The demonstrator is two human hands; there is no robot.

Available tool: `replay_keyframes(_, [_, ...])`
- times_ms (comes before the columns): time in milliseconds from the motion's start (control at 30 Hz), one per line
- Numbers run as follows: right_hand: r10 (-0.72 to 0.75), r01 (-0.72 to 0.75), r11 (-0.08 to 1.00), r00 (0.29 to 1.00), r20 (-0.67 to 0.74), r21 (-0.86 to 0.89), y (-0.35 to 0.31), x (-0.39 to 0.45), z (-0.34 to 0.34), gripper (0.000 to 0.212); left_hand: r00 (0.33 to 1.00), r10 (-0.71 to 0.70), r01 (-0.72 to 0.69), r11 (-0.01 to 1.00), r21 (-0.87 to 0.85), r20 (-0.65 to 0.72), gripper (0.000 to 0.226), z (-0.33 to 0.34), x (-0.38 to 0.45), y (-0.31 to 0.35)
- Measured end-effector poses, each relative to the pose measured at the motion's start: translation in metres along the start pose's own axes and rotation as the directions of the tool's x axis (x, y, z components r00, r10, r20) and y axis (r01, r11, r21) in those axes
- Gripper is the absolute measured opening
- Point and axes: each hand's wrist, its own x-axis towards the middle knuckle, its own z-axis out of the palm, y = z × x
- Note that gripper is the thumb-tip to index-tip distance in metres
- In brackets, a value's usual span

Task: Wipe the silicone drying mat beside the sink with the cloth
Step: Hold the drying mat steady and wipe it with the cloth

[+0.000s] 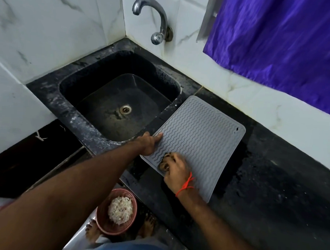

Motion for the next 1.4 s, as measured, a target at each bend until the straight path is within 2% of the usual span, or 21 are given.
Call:
replay_keyframes(133, [-0.068,0.064,0.996,0.994,0.080,0.056,-0.008,-0.013,0.000,0.031,1.000,0.012,-0.012,1.000,0.010,0.026,0.064,0.001,0.003,0.000])
replay_keyframes(233, [-0.022,0.002,0.991,0.989,0.149,0.131,0.004,0.007,-0.018,0.033,0.999,0.029,-0.029,1.000,0.001,0.037,0.066,-0.002,0.005,-0.001])
replay_keyframes(367, [0.073,-0.074,0.993,0.997,0.022,0.088,0.013,0.026,-0.030,0.039,0.999,0.017,-0.015,0.999,-0.052,0.028,0.063,-0.003,0.003,-0.003])
replay_keyframes(500, [0.060,-0.060,0.998,0.998,0.006,0.001,0.000,0.012,-0.010,0.035,1.000,0.020,-0.019,0.998,-0.057,0.013,0.060,-0.002,0.003,-0.003])
replay_keyframes(633, [-0.015,0.007,0.997,0.996,0.093,0.083,-0.010,-0.010,-0.001,0.032,1.000,0.017,-0.015,0.998,-0.056,0.021,0.060,0.003,0.002,-0.004])
replay_keyframes(733, [0.006,-0.041,0.984,0.980,0.198,0.175,0.001,0.005,-0.021,0.030,0.999,0.032,-0.031,0.999,-0.045,0.021,0.061,0.000,0.001,-0.005])
replay_keyframes(867, [0.164,-0.167,0.975,0.986,0.033,0.146,0.024,0.034,-0.034,0.044,0.999,0.012,-0.010,0.998,-0.057,0.031,0.062,-0.002,0.000,-0.004])
replay_keyframes(933, [0.184,-0.181,0.978,0.983,-0.018,0.105,0.029,0.036,-0.029,0.043,0.999,0.002,0.001,0.998,-0.068,0.032,0.063,-0.002,-0.001,-0.003])
replay_keyframes(1067, [0.143,-0.143,0.990,0.989,-0.026,-0.009,0.017,0.019,-0.009,0.042,0.999,-0.004,0.006,0.998,-0.057,0.040,0.081,0.001,-0.005,-0.001])
replay_keyframes(1167, [0.084,-0.084,0.996,0.996,-0.006,0.008,0.006,0.002,0.000,0.039,1.000,0.003,-0.003,1.000,0.010,0.010,0.100,0.009,-0.010,0.002])
replay_keyframes(1233, [0.051,-0.060,0.994,0.994,0.096,0.091,0.006,0.000,-0.006,0.039,1.000,0.009,-0.008,0.999,0.035,-0.008,0.105,0.013,-0.010,0.004])
replay_keyframes(1333, [0.103,-0.174,0.944,0.963,0.249,0.280,0.022,0.022,-0.030,0.040,1.000,0.015,-0.015,0.997,0.071,0.000,0.110,0.009,-0.010,0.006])
replay_keyframes(1400, [0.213,-0.264,0.916,0.958,0.190,0.301,0.038,0.042,-0.045,0.039,1.000,0.012,-0.012,0.994,0.112,0.002,0.115,0.009,-0.010,0.011])
